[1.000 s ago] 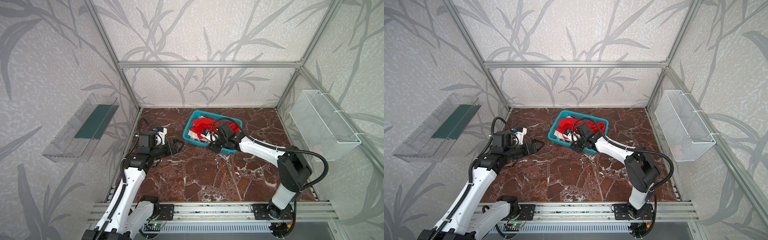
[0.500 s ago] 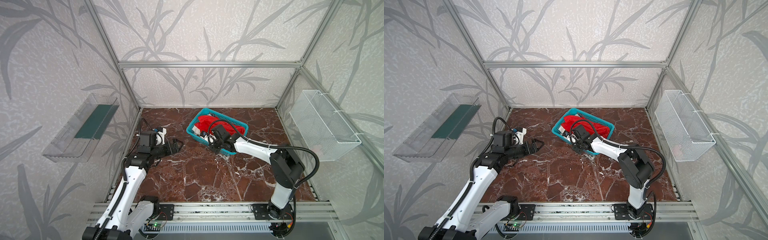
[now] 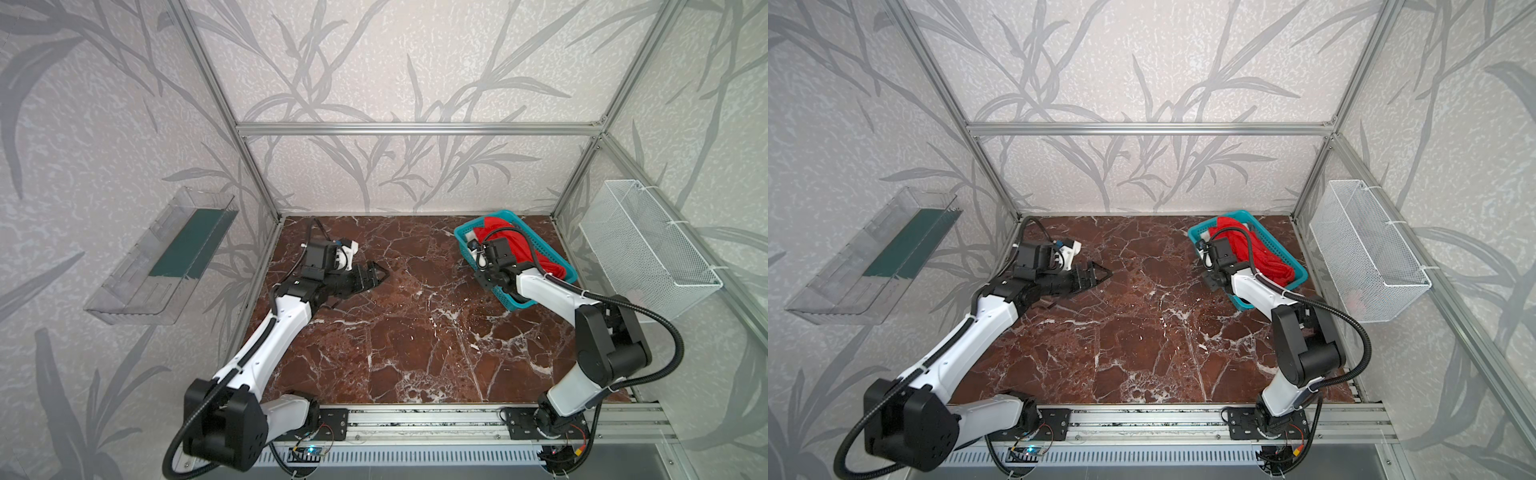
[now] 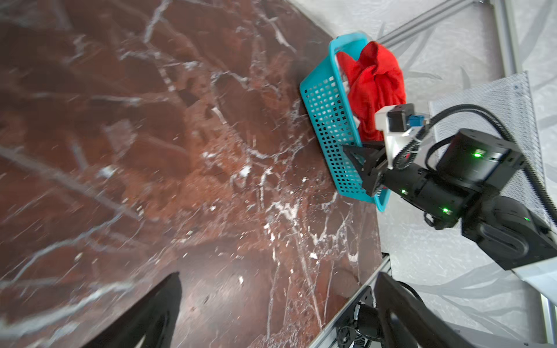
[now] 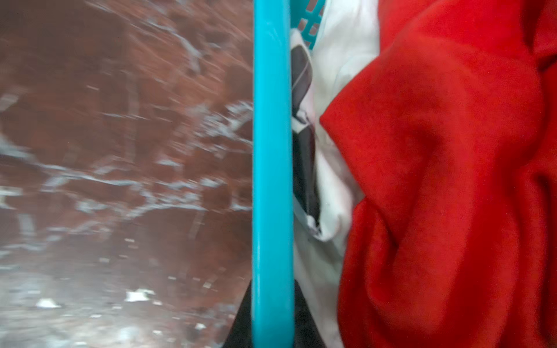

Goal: Fold and stack the t-shirts

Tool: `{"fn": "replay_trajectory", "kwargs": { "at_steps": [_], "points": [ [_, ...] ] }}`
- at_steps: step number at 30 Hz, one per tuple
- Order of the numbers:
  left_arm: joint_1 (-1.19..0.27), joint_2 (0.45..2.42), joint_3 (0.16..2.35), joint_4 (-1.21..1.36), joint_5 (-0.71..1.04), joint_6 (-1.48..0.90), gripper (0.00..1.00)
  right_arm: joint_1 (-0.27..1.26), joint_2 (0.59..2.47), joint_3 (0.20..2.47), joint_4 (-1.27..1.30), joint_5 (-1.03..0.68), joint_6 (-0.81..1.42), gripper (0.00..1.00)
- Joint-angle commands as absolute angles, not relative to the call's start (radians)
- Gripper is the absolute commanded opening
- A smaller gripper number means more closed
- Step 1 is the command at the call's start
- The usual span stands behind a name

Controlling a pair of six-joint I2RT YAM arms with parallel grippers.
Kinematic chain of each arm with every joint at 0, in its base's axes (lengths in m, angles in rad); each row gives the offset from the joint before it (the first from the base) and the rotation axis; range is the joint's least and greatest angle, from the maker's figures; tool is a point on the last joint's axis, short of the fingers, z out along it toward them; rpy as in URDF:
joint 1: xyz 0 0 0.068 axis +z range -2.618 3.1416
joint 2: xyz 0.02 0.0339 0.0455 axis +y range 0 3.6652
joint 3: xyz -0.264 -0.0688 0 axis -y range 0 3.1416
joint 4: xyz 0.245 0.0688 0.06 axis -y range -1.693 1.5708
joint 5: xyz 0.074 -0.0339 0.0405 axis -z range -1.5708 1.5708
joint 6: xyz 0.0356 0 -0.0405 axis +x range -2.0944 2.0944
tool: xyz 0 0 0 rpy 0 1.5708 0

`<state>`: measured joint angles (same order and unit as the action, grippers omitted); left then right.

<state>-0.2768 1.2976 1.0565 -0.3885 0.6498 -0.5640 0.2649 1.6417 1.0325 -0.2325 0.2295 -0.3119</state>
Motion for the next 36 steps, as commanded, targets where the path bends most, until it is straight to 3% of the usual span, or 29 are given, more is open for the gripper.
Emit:
{"fn": "replay_trajectory", "kwargs": {
  "at_steps": [1, 9, 15, 22, 24, 28, 29, 33, 36],
  "points": [
    [-0.371, 1.419, 1.230, -0.310, 0.691, -0.561, 0.99, 0.204, 1.578, 0.996, -0.148, 0.260, -0.368, 0.00],
    [-0.466, 1.669, 1.493, -0.374, 0.733, -0.520, 0.99, 0.109, 1.613, 1.025, -0.110, 0.325, -0.352, 0.00],
    [-0.489, 1.694, 1.519, -0.410, 0.733, -0.492, 0.99, 0.017, 1.672, 1.071, -0.110, 0.331, -0.329, 0.00],
    [-0.491, 1.682, 1.493, -0.410, 0.737, -0.478, 0.99, 0.013, 1.682, 1.086, -0.078, 0.280, -0.297, 0.00],
    [-0.491, 1.682, 1.492, -0.414, 0.735, -0.472, 0.99, 0.018, 1.653, 1.076, -0.066, 0.265, -0.286, 0.10],
    [-0.490, 1.680, 1.483, -0.415, 0.739, -0.467, 0.99, 0.057, 1.557, 1.045, -0.018, 0.237, -0.284, 0.51],
    [-0.491, 1.681, 1.481, -0.414, 0.738, -0.468, 0.99, 0.068, 1.535, 1.048, -0.020, 0.234, -0.275, 0.56],
    [-0.495, 1.679, 1.467, -0.401, 0.741, -0.475, 0.99, 0.087, 1.482, 1.119, -0.108, 0.251, -0.189, 0.58],
    [-0.502, 1.670, 1.460, -0.393, 0.733, -0.476, 0.99, 0.086, 1.495, 1.198, -0.221, 0.379, -0.123, 0.46]
  ]
}}
